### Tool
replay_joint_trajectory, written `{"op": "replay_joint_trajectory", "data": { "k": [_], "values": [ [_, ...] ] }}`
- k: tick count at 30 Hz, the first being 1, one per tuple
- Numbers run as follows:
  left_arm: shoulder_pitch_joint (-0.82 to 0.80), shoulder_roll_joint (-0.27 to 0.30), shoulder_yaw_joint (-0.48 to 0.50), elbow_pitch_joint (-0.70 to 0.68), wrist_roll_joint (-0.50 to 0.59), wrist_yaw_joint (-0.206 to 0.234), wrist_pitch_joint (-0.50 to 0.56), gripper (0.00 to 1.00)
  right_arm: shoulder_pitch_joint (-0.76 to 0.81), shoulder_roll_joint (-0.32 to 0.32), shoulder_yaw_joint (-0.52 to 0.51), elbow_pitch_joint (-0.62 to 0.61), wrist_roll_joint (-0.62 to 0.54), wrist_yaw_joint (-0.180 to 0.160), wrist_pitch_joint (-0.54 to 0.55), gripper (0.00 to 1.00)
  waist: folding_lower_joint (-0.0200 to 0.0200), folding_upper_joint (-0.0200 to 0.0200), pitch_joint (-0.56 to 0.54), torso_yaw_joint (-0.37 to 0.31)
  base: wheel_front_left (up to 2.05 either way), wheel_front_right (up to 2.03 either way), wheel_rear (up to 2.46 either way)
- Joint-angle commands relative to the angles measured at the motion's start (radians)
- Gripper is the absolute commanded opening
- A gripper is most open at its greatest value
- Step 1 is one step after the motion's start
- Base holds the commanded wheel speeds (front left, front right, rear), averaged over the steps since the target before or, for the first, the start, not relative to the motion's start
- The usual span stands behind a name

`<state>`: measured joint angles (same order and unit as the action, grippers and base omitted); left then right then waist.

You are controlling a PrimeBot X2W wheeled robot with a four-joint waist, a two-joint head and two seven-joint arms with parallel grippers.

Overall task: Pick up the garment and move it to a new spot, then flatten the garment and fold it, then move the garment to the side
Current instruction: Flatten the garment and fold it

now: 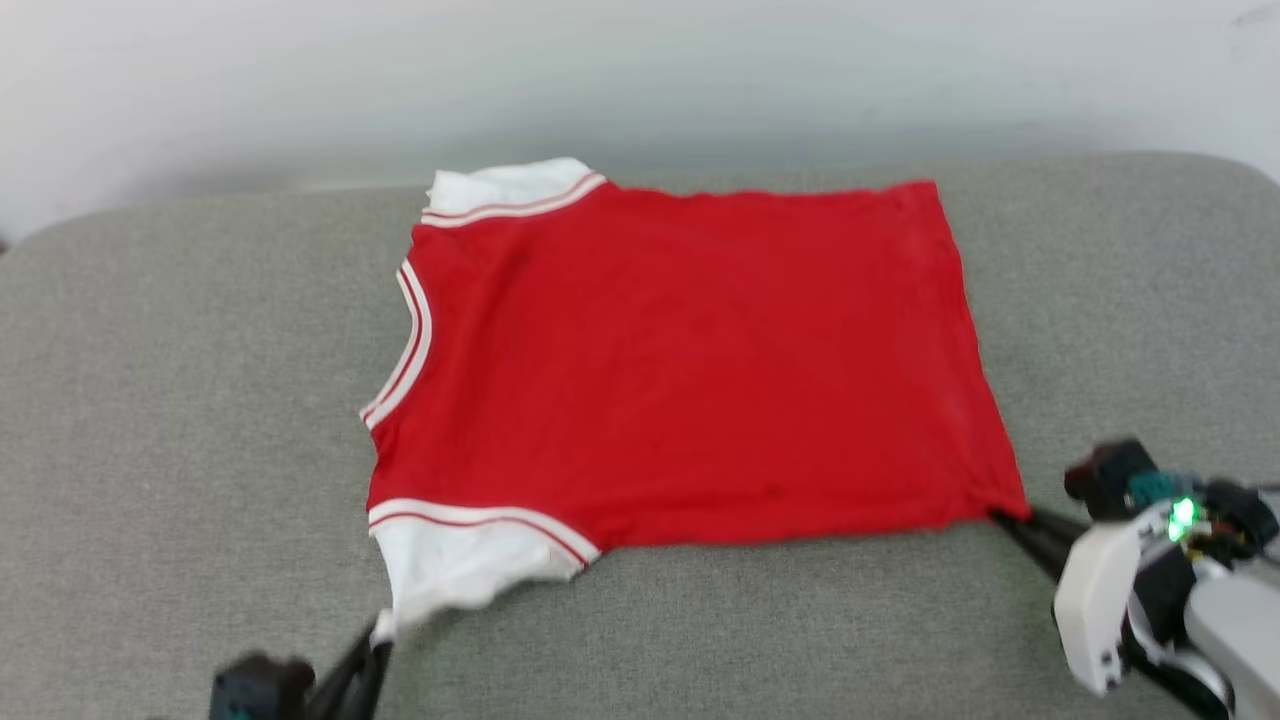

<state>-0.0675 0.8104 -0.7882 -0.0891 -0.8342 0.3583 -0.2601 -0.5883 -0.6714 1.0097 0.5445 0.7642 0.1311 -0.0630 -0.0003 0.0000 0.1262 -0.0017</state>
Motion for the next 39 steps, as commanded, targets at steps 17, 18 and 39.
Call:
{"op": "replay_joint_trajectory", "data": {
  "k": [17, 18, 39],
  "values": [
    [0.304, -0.043, 0.003, -0.037, -0.047, 0.042, -0.006, 0.0, 0.455, -0.098, -0.232, -0.221, -0.032, -0.001, 0.084, 0.0, 0.0003, 0.0, -0.133, 0.017, 0.0, 0.0, 0.0],
    [0.293, -0.045, 0.007, -0.037, -0.04, 0.039, -0.006, 0.0, 0.462, -0.09, -0.255, -0.232, -0.04, -0.001, 0.09, 0.0, 0.0003, 0.0, -0.13, 0.016, 0.0, 0.0, 0.0],
    [-0.207, -0.015, 0.095, 0.055, 0.087, -0.124, 0.093, 0.0, 0.323, 0.026, -0.551, -0.411, -0.168, -0.001, 0.267, 0.0, 0.0003, 0.0, 0.061, -0.027, 0.0, 0.0, 0.0]
  ]
}}
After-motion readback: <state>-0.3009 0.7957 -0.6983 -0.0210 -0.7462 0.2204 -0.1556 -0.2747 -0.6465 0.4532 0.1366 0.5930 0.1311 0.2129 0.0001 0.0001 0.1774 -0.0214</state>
